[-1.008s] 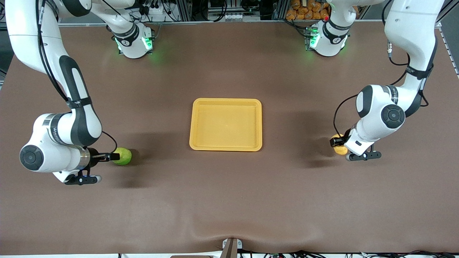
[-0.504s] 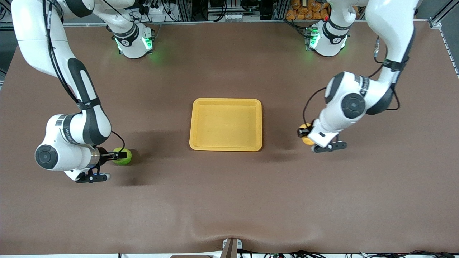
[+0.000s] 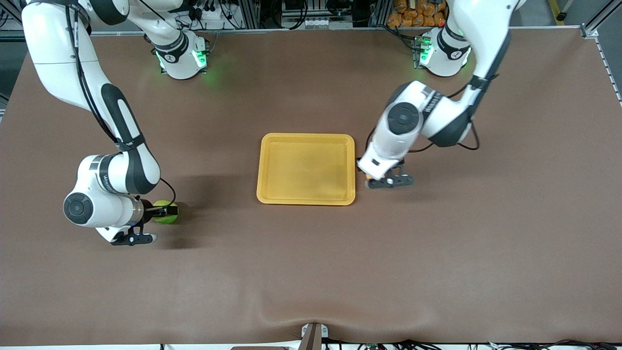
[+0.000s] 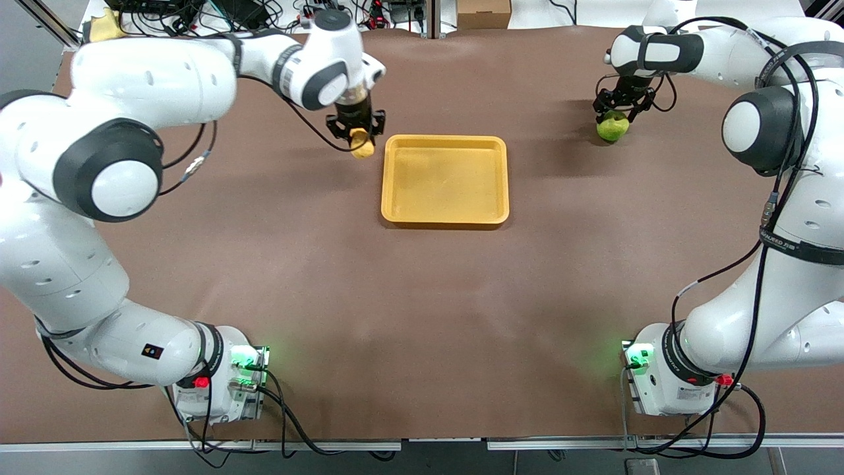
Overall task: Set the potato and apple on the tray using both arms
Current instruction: 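Carry the potato with the left gripper onto the yellow tray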
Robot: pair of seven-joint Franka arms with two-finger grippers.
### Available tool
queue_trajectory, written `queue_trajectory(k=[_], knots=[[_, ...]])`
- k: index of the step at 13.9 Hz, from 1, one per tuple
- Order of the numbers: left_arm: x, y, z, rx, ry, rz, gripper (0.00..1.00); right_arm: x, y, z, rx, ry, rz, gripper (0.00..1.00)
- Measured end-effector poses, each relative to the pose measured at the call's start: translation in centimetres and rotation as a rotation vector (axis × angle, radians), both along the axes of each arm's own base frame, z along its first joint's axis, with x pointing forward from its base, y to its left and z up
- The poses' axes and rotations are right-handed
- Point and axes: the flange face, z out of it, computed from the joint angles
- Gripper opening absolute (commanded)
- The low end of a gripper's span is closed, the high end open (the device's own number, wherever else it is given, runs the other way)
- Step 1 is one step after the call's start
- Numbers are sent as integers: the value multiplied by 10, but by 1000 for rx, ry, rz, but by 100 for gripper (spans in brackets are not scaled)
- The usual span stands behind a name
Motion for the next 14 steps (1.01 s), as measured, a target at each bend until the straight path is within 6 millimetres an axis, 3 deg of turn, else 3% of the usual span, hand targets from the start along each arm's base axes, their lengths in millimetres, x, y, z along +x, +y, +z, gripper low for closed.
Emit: queue_trajectory(k=[3, 4, 5, 8, 11, 12, 13, 14], knots=[[-15, -45, -21, 15, -3, 9, 0, -5, -1, -13, -2, -26, -2, 21], [-19, -60, -29, 15, -2, 5, 0, -5, 0, -12, -2, -32, -2, 9], [-22, -73, -36, 17, -2, 0, 0, -5, 0, -12, -2, -33, -1, 0], [-30, -97, -60, 50, -9, -4, 0, -5, -2, -12, -3, -36, -2, 0], [-32, -103, -84, 101, -40, -8, 3, -2, -2, -5, -2, -19, 1, 0], [-32, -103, -88, 106, -41, -10, 22, 1, -1, 2, 0, -5, 4, 0], [-31, -103, -90, 107, -40, -12, 48, 6, 0, 12, 2, 3, 8, 0], [-31, -104, -90, 107, -41, -12, 97, 11, 1, 25, 4, 8, 11, 0]])
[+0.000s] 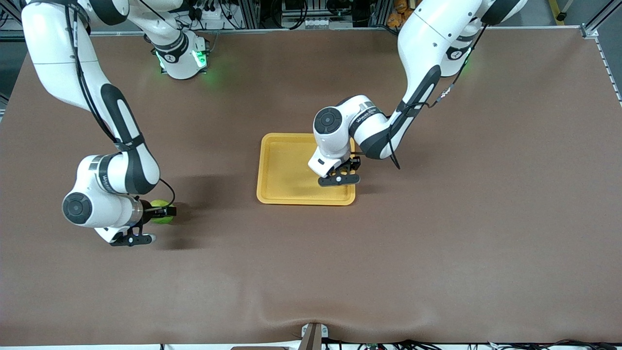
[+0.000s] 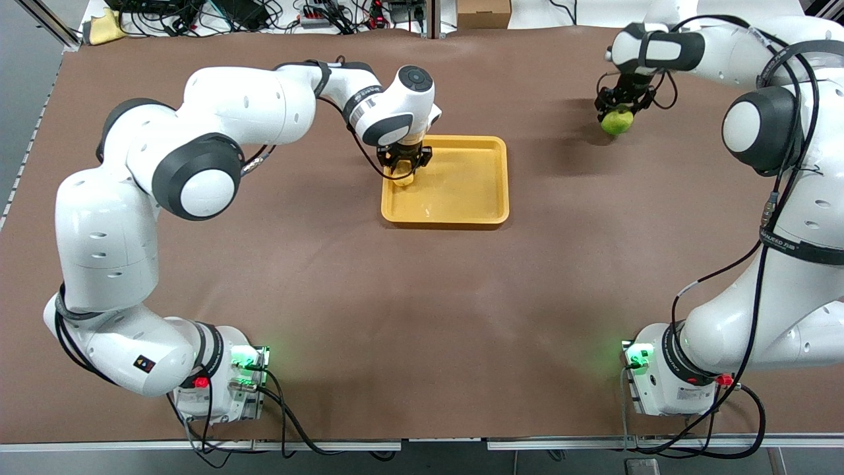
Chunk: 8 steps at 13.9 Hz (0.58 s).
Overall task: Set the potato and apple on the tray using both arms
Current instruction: 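Carry the potato with the left gripper onto the yellow tray, then release the potato on the tray while the right gripper carries the apple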
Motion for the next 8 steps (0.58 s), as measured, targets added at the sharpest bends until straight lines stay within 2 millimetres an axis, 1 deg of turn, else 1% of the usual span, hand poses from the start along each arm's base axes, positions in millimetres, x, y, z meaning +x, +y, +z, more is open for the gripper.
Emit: queue_trajectory(k=[1, 3, 5, 7, 8], knots=[[1, 0, 1, 0, -2, 0, 100, 4, 2, 13, 2, 4, 4, 0], [3, 0, 3, 1, -8, 0, 100, 9, 5, 34, 6, 10, 11, 0], [9, 1, 9, -4, -17, 8, 100, 13, 10, 49, 8, 18, 19, 0], [19, 6, 24, 21, -17, 28, 100, 15, 15, 58, 10, 23, 28, 0], [26, 10, 39, 46, -15, 45, 100, 16, 20, 63, 11, 19, 35, 0]])
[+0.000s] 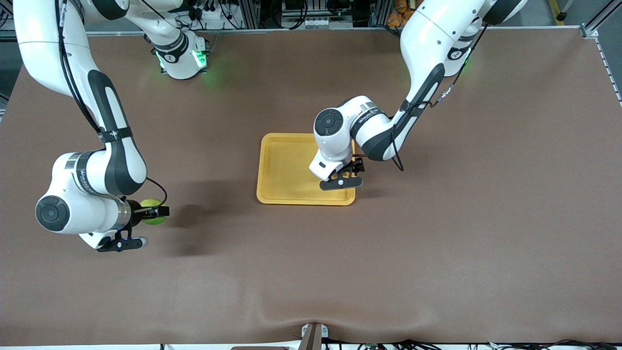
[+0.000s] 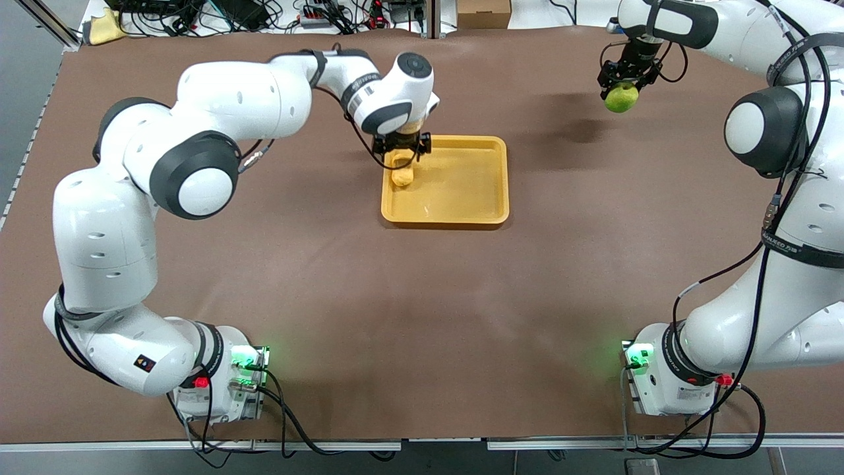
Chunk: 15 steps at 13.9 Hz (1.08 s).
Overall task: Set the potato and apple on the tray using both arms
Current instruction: 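Release the potato on the tray while the right gripper carries the apple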
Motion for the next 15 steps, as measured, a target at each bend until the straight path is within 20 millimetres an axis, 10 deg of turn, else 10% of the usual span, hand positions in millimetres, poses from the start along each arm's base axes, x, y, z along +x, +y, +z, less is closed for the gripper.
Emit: queue_trajectory(k=[3, 8, 15], knots=[[28, 26, 78, -4, 37, 67, 100, -2, 24, 16, 0, -4, 25, 0], [75, 135, 209, -73, 39, 135, 100, -15, 96, 28, -28, 1, -28, 0], [96, 271, 291, -57, 26, 87, 100, -50, 216, 28, -70, 6, -113, 0]])
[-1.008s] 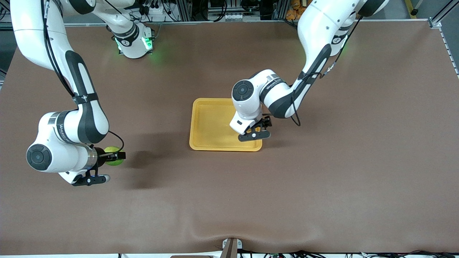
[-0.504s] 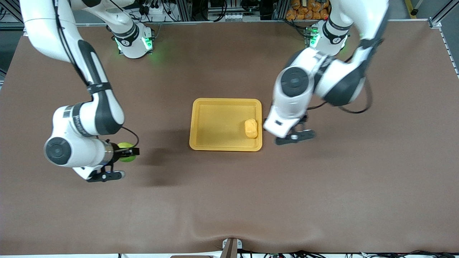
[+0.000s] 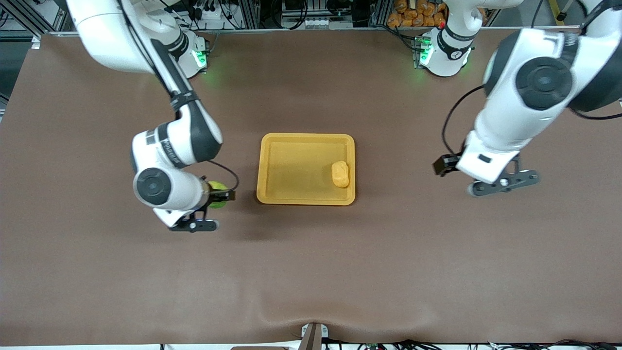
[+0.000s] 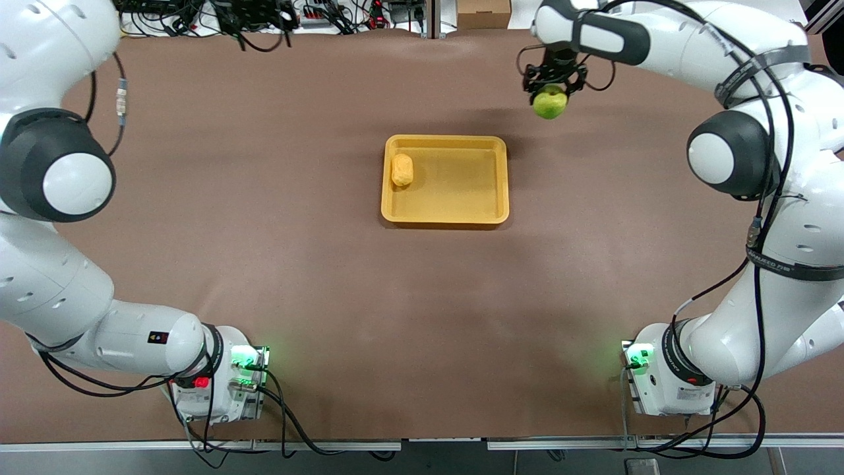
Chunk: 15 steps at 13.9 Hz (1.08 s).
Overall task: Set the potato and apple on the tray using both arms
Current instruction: 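Release the potato on the tray while the right gripper carries the apple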
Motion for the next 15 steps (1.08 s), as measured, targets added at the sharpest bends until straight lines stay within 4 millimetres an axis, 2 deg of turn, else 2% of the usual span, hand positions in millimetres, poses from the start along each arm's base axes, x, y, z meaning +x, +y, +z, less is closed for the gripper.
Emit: queue_trajectory(k=[2, 4, 6, 8, 11, 15], knots=[[1, 23, 14, 2, -5, -54, 100, -10, 26, -4, -8, -4, -11, 0], [3, 52, 26, 4, -6, -106, 100, -17, 43, -10, -3, -3, -4, 0], [4, 87, 38, 8, -6, -139, 100, -25, 64, -22, 14, 5, -19, 0], [0, 110, 51, 12, -11, -140, 100, -33, 82, -33, 16, 10, -38, 0], [-11, 121, 72, -18, -30, -124, 100, -47, 98, -43, 21, 29, -37, 0], [-35, 140, 96, -54, -18, -94, 100, -65, 103, -76, 15, 26, -41, 0]])
